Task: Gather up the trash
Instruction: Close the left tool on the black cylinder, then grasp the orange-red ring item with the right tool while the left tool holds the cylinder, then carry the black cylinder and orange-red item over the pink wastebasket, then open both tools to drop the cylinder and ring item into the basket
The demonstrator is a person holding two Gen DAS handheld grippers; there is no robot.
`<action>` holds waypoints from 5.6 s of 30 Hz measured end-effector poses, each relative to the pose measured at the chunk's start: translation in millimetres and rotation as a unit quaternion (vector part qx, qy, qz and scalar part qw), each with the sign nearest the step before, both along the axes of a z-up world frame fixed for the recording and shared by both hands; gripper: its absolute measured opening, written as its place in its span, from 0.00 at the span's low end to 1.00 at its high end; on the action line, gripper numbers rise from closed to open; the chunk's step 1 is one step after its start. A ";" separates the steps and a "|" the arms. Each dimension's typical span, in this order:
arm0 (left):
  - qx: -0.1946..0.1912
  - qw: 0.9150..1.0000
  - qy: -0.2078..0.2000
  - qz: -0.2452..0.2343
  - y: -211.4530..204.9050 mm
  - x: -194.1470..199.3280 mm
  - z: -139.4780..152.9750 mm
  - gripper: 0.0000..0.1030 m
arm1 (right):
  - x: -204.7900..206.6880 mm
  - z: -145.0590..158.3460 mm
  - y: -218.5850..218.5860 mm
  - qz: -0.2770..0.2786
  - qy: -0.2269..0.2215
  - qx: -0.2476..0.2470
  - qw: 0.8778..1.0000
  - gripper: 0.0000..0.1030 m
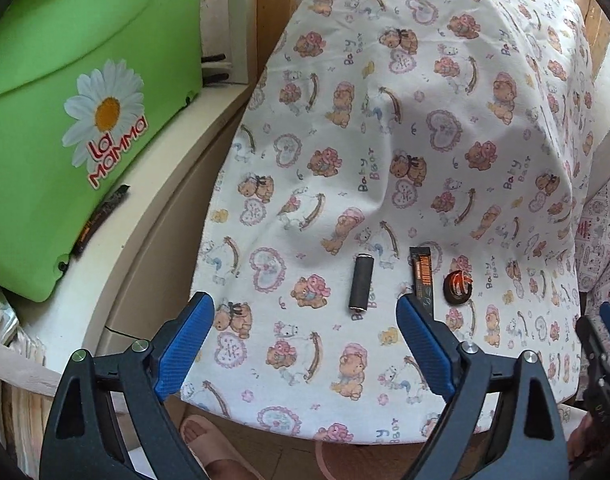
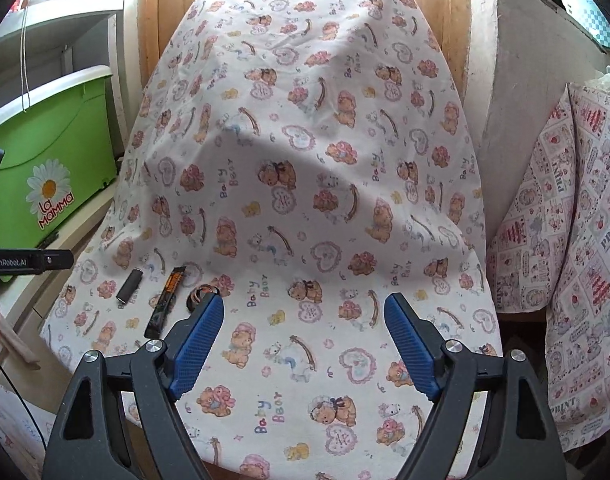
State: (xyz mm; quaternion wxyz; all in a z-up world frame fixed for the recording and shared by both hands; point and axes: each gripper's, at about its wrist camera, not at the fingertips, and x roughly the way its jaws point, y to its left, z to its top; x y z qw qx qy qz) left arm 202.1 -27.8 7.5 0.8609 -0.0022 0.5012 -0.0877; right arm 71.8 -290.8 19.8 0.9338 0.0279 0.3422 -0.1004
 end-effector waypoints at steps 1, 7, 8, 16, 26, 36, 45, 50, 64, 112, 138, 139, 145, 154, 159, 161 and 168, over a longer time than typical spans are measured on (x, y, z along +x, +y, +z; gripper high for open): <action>-0.007 1.000 0.013 -0.004 -3.2 3.9 -1.8 0.86 | 2.0 -5.1 -2.2 -0.003 0.006 -0.002 1.000 0.82; -0.041 0.996 0.074 -0.030 -31.6 25.8 -11.9 0.56 | 11.1 -21.3 -13.4 -0.012 0.029 0.002 1.000 0.82; -0.035 0.996 0.079 -0.032 -37.6 29.4 -14.3 0.54 | 12.0 -22.7 -14.9 -0.014 0.031 0.001 0.999 0.82; 0.034 0.992 0.117 -0.042 -71.9 49.9 -49.9 0.35 | 16.0 -31.0 -22.9 -0.023 0.044 0.002 0.999 0.82; 0.060 0.991 0.112 -0.042 -75.1 55.6 -72.0 0.25 | 18.9 -37.1 -23.6 -0.025 0.052 0.007 0.998 0.82; 0.065 0.993 0.073 -0.065 -68.1 34.1 -58.5 0.09 | 19.1 -39.4 -19.0 -0.014 0.053 0.010 0.998 0.82; 0.050 0.996 0.043 -0.055 -45.5 9.2 -43.6 0.10 | 30.7 -38.6 9.2 0.059 0.041 0.029 0.997 0.82; 0.034 0.998 0.013 -0.055 -27.9 -7.9 -37.6 0.10 | 52.5 -42.5 33.7 0.105 0.043 0.024 0.993 0.80; 0.014 0.998 0.006 -0.063 -18.5 -17.5 -43.7 0.10 | 98.6 -79.8 62.7 0.137 0.069 0.033 0.988 0.50; -0.006 0.997 -0.006 -0.083 -34.5 -60.5 -15.4 0.10 | 28.9 -29.8 30.4 0.143 0.036 0.169 0.975 0.05; -0.019 0.994 0.021 -0.110 -53.4 -126.3 1.3 0.11 | -31.3 -45.0 33.3 0.104 0.147 0.215 0.960 0.05; -0.024 0.993 0.027 -0.116 -56.7 -128.9 -0.2 0.11 | -38.4 -41.6 36.9 0.104 0.147 0.207 0.962 0.05; -0.017 0.988 0.058 -0.139 -71.2 -143.4 -27.1 0.11 | -71.8 -53.7 53.0 0.096 0.162 0.191 0.963 0.05; -0.002 0.979 0.127 -0.157 -77.0 -158.3 -82.6 0.11 | -84.2 -99.5 56.1 0.080 0.192 0.167 0.964 0.05; -0.001 0.972 0.166 -0.164 -83.4 -161.1 -107.9 0.11 | -86.3 -112.8 60.0 0.073 0.206 0.148 0.964 0.05; 0.006 0.971 0.171 -0.164 -86.1 -160.6 -116.2 0.11 | -87.0 -119.6 60.9 0.071 0.215 0.140 0.964 0.05; 0.058 0.966 0.176 -0.180 -95.4 -156.3 -150.4 0.12 | -80.5 -156.4 50.1 0.004 0.236 0.124 0.964 0.05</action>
